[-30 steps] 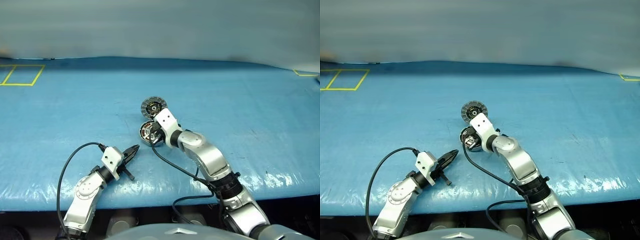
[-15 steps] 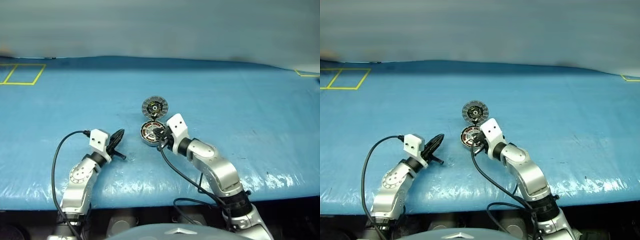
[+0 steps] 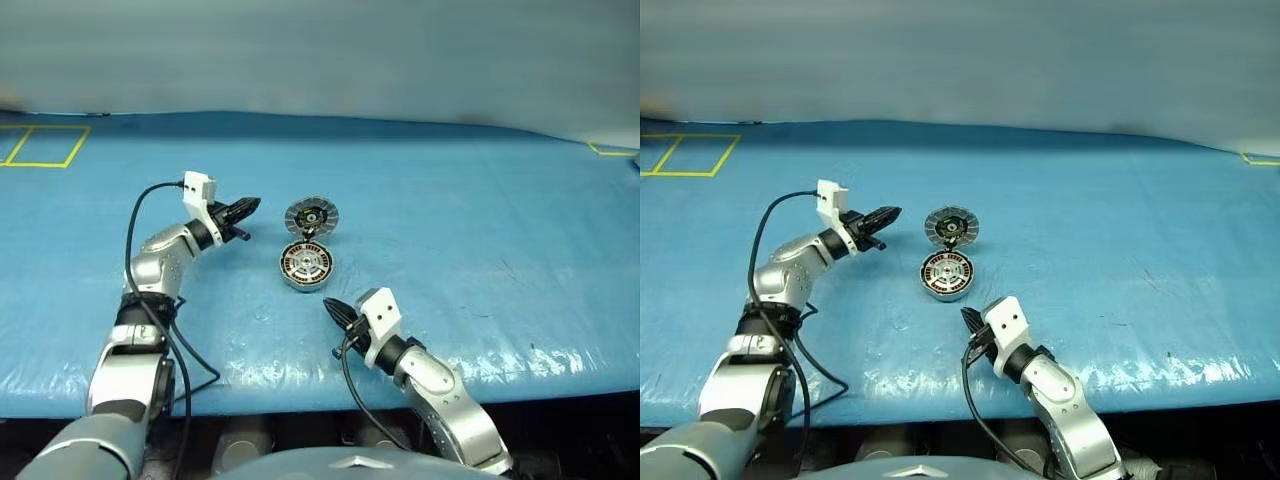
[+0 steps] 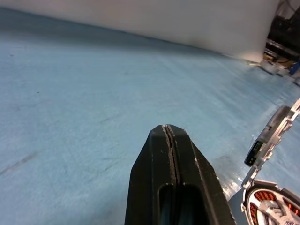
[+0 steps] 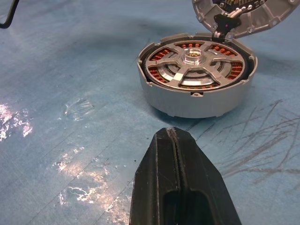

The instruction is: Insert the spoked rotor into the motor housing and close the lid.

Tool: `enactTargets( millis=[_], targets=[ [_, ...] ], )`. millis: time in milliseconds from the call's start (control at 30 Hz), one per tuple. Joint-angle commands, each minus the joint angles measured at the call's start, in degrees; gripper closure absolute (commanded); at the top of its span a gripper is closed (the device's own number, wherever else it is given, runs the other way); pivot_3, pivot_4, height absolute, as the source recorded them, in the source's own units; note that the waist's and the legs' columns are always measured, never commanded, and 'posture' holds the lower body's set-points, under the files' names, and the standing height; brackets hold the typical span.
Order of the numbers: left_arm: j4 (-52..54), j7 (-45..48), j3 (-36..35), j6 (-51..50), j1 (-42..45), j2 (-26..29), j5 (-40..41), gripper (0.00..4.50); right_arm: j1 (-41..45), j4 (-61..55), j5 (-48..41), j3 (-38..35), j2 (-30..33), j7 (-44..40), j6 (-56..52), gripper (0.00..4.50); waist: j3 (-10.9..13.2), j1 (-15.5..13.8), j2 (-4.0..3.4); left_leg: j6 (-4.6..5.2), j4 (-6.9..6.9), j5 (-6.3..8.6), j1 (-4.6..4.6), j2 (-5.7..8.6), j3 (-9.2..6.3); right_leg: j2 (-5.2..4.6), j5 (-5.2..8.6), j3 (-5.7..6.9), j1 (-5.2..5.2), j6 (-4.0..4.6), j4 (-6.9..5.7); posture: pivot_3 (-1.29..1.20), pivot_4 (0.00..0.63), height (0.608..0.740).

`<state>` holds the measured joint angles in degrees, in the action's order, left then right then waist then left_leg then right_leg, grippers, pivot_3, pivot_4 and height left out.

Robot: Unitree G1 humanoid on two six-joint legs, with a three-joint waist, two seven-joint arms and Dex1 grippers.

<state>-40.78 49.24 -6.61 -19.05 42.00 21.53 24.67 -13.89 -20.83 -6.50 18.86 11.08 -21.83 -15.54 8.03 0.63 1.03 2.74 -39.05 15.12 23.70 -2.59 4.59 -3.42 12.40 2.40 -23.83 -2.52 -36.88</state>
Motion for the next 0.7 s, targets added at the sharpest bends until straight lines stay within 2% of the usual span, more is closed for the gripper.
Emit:
enactTargets(
  millis=[33,200,367,700],
  targets=[
    [-7.3,5.3,0.8,-1.3,6.0,0.1,-1.5,4.50,-0.9,-1.4,0.5,0.4,-0.8,1.3,2.1,4.48,0.0,0.0,0.01,0.00,0.00,0.00,0.02,0.02,0.00,0.00,-0.01,0.00,-0.01,-0.01,0.01,0.00,0.150,0.740],
    [-17.2,11.9,3.4,-3.1,14.0,-1.4,-5.2,4.50,-2.0,-2.3,0.5,0.8,-1.2,1.7,2.3,4.48,0.1,-0.1,0.11,0.03,-0.01,0.02,0.08,0.07,0.02,-0.01,-0.01,0.00,-0.03,-0.10,0.03,0.00,0.150,0.740],
    [-25.0,13.3,5.3,-0.2,20.3,-3.8,-9.9,4.50,-2.7,-2.7,0.3,1.4,-1.4,1.9,2.3,4.48,0.2,0.0,0.23,0.04,-0.01,0.03,0.11,0.09,-0.02,0.00,0.02,0.02,-0.04,-0.10,0.03,0.00,0.150,0.740],
    [-30.8,19.6,5.7,3.2,26.5,-6.0,-15.1,4.50,-5.9,-3.0,-0.2,0.9,-3.9,4.3,3.8,4.48,0.3,0.0,0.32,0.05,-0.01,0.03,0.16,0.05,-0.03,0.00,0.00,0.01,-0.11,-0.09,-0.01,0.00,0.150,0.740]
  ],
)
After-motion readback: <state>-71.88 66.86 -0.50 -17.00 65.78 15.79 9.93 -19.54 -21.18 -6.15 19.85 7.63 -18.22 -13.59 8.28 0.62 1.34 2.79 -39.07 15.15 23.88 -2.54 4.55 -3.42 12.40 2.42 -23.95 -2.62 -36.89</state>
